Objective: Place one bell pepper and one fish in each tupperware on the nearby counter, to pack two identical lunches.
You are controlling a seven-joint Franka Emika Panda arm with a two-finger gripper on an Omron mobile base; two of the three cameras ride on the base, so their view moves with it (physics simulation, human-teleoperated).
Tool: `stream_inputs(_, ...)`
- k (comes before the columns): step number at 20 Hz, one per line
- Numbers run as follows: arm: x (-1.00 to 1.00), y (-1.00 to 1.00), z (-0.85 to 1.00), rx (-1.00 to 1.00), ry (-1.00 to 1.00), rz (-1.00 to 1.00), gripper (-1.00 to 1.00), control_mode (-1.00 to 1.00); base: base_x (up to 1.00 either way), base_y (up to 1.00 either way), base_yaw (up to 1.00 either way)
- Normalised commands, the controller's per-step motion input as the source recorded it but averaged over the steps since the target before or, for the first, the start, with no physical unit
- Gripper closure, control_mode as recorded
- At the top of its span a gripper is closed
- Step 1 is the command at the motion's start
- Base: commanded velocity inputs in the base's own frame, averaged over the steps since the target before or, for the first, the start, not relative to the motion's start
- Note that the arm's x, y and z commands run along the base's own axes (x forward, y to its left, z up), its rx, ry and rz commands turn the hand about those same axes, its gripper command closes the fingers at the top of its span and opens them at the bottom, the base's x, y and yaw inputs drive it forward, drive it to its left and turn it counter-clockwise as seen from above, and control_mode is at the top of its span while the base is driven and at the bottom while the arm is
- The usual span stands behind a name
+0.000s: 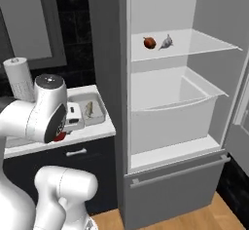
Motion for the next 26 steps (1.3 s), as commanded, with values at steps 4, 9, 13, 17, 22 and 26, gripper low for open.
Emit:
stream_inputs(4,0.0,0.0,0.0,0.0,0.0,0.0,1.0,1.0,0.53,0.54,-0.23)
stream_inputs(9,0.11,0.21,0.0,-0.01,-0.01,-0.06,1.0,-1.0,0.31,0.32,-0.12)
stream_inputs(13,0.33,0.67,-0.05,-0.05,-0.11,-0.15,1.0,-1.0,0.0,0.0,0.0)
stream_inputs(17,0.99,0.61,-0.01,-0.04,0.01,-0.05,1.0,-1.0,0.0,0.0,0.0)
stream_inputs(22,1.0,0.31,-0.05,-0.04,0.29,-0.03,1.0,-1.0,0.0,0.0,0.0)
stream_inputs(26,1.0,0.04,-0.02,-0.02,0.46,-0.07,1.0,-1.0,0.0,0.0,0.0)
